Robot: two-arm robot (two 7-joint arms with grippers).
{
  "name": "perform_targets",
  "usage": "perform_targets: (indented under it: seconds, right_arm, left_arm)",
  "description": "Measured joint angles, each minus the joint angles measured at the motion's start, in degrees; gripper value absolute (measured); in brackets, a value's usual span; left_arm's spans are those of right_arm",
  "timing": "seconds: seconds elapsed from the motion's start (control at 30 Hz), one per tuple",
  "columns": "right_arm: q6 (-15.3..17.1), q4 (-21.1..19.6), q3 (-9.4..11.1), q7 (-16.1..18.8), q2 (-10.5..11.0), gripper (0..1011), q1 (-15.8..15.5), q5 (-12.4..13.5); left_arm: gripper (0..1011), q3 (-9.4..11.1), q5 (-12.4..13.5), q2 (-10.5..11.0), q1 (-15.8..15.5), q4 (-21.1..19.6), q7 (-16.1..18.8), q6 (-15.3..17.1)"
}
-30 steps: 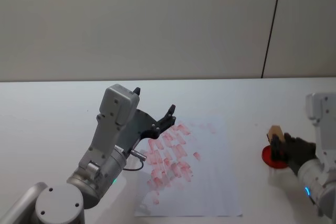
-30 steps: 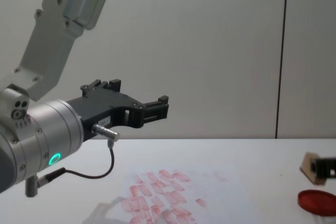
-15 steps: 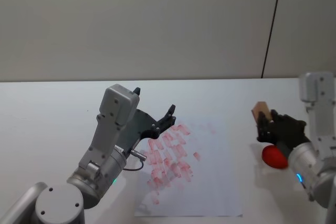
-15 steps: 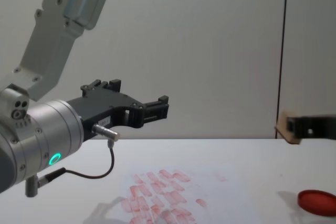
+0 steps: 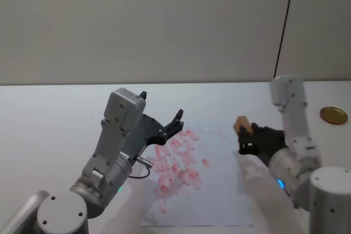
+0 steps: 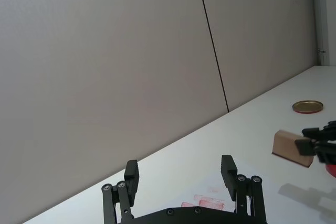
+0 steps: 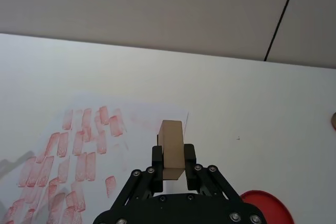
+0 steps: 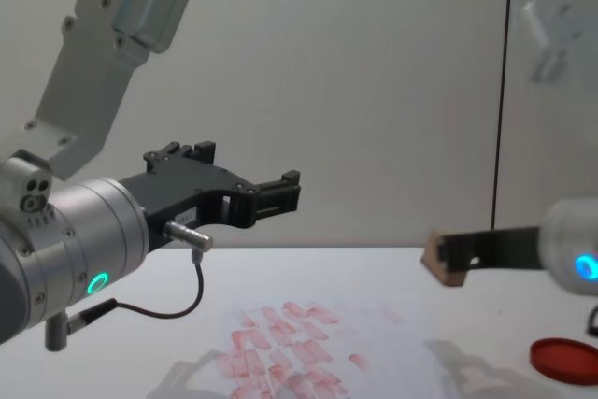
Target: Use the one hand to pick up the stamp and affix it onto the A4 paper.
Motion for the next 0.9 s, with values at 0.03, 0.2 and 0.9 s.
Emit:
perform_targets:
  seconds: [0.03,0.2,0.9]
  right_arm:
    - [0.46,1.24,-0.28,0.13,-0.65,223,0.77,-0.43]
    - [1.79,4.76,-0.83,0.36,-2.32,223,2.88,-1.59]
    - [4.7,17.17,-0.63,-1.88,-6.66,223,9.69,-5.19]
  left_arm:
    - [993,0.0,0.0,0.0,0.0,0.0,0.0,0.0]
    - [993,0.0,0.0,0.0,0.0,0.0,0.0,0.0]
    - [993,0.0,0.0,0.0,0.0,0.0,0.0,0.0]
